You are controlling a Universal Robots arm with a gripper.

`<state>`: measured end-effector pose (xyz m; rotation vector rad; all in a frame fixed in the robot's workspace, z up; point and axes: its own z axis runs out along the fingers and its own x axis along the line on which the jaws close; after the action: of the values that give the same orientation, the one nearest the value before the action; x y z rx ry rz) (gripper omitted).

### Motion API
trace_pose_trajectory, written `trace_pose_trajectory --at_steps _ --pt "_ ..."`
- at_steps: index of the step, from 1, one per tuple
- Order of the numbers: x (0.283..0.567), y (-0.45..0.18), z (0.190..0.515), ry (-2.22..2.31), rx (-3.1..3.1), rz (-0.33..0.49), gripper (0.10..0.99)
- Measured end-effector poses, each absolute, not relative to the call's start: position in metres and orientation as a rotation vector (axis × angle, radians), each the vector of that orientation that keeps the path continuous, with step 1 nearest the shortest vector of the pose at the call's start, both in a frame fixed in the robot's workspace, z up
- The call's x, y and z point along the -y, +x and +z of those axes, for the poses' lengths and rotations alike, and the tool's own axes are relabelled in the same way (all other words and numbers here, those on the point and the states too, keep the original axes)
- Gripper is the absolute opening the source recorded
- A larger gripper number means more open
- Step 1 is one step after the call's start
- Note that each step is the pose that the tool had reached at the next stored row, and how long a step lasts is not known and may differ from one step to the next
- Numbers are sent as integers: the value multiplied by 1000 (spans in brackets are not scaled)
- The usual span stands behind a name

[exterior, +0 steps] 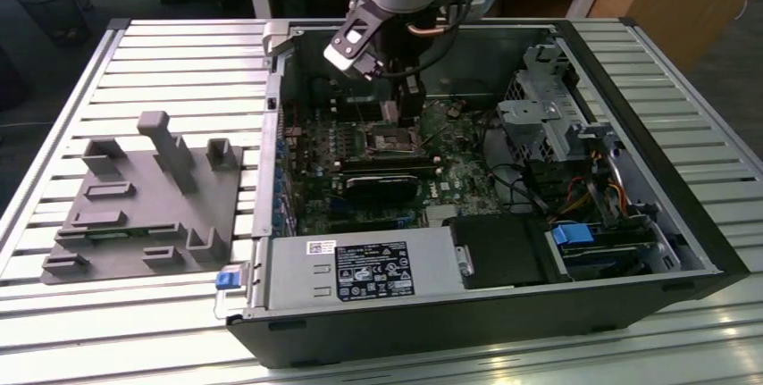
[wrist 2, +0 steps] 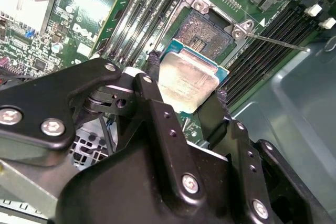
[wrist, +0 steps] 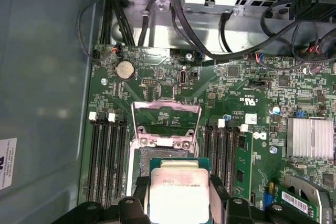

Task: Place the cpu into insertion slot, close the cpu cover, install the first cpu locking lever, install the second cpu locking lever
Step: 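Place the cpu into insertion slot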

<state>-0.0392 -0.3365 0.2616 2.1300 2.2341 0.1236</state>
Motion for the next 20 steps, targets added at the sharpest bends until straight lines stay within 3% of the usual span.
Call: trace_pose_trajectory --at_steps 20 --pt "333 -40 238 2128 -2230 120 541"
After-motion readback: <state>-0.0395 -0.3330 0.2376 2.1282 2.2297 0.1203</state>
